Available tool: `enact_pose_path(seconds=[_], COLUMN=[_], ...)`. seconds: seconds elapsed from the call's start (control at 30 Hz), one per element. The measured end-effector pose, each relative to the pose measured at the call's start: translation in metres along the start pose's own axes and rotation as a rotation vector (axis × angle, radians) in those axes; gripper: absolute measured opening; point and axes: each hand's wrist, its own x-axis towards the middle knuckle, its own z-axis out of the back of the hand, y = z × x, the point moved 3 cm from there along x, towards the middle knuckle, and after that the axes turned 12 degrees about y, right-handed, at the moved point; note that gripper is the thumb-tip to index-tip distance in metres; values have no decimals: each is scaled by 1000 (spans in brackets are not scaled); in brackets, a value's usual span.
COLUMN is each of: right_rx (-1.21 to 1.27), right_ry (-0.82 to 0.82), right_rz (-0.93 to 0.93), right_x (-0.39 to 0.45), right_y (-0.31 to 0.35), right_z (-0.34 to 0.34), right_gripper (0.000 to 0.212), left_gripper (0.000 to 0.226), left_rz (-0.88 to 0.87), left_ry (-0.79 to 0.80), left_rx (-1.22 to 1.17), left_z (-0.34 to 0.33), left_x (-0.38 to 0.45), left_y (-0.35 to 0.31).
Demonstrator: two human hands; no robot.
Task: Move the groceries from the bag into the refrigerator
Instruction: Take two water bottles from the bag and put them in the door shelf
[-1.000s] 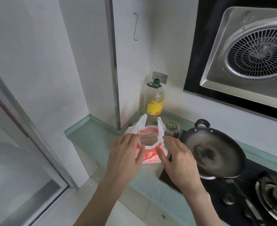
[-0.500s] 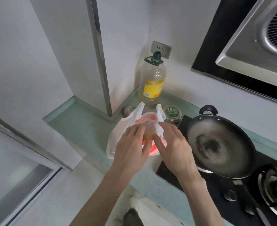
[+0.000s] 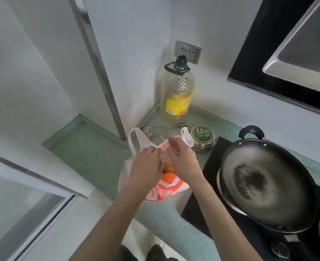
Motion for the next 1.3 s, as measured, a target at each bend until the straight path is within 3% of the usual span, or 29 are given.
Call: enact_pose_path(seconds=[0.13,0.3,0.4,0.5,0.63,0.77,0.93,1.07,1.2,1.3], right_rx=[-394,-824,-943,-1003,-1071,-1085,-1105,-1080,-859,-849], right_ry=[167,195,226,272,303,310,371,295,260,336], right_rz=[-107,-116,-107,-165,-203,-246,-352,-222,-10,60], right_x=[33,41,36,30,19,11,4,10,32,57], right_y=[-40,-68,-68,-68,-71,-73,-80,-72,-56,-50], right_z=[-20,-24,-20,-14,-3,5,10,10,-4,-15], right_gripper=[46,51,58,43,38,41,52,60,56,47], left_gripper=[32,63,57,33,26,56,89,99,68,40], left_rz=[63,-179,-212,-155,-65,101,216,178,76,14], left_ry=[46,128,206,304,297,243,302,347,207,146], left_rx=[103,272,237,232,265,261,353,385,250,76], left_z=[-12,-27,-36,-39,-34,-31,-17,-23,-29,-34], left_x=[-5,-5,3,6,3,-3,-10,-13,-11,1], left_y=[17,9,3,7,17,39,62,62,53,45])
